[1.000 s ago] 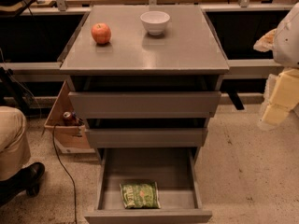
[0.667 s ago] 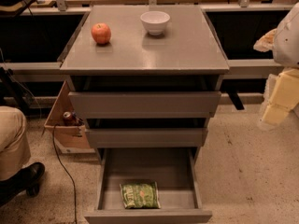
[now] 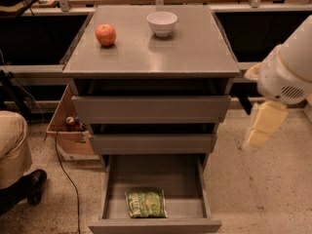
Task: Pick green jalapeno chip bag from bottom drawer and place on counter
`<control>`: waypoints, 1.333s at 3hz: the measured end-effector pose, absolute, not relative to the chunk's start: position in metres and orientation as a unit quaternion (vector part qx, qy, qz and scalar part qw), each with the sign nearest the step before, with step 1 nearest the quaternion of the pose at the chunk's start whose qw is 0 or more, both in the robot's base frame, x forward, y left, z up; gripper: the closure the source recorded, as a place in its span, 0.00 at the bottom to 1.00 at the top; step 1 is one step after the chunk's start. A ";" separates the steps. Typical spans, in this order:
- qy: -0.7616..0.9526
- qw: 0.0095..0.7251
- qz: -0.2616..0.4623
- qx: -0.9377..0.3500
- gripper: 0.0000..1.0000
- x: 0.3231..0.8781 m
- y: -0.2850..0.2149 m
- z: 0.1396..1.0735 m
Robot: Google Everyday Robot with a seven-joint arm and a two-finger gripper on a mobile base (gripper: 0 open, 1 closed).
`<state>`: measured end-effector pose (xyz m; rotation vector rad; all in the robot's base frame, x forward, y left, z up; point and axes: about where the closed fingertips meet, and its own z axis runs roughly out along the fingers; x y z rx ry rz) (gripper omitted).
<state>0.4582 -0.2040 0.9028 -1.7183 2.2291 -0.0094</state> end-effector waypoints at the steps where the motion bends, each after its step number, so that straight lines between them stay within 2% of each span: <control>1: 0.782 0.160 0.030 -0.601 0.00 0.468 -0.197 0.838; 4: 0.776 0.141 0.126 -0.602 0.00 0.468 -0.159 0.667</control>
Offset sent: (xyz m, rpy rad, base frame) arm 0.0227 0.0252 -0.2151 0.1723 0.1445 0.0299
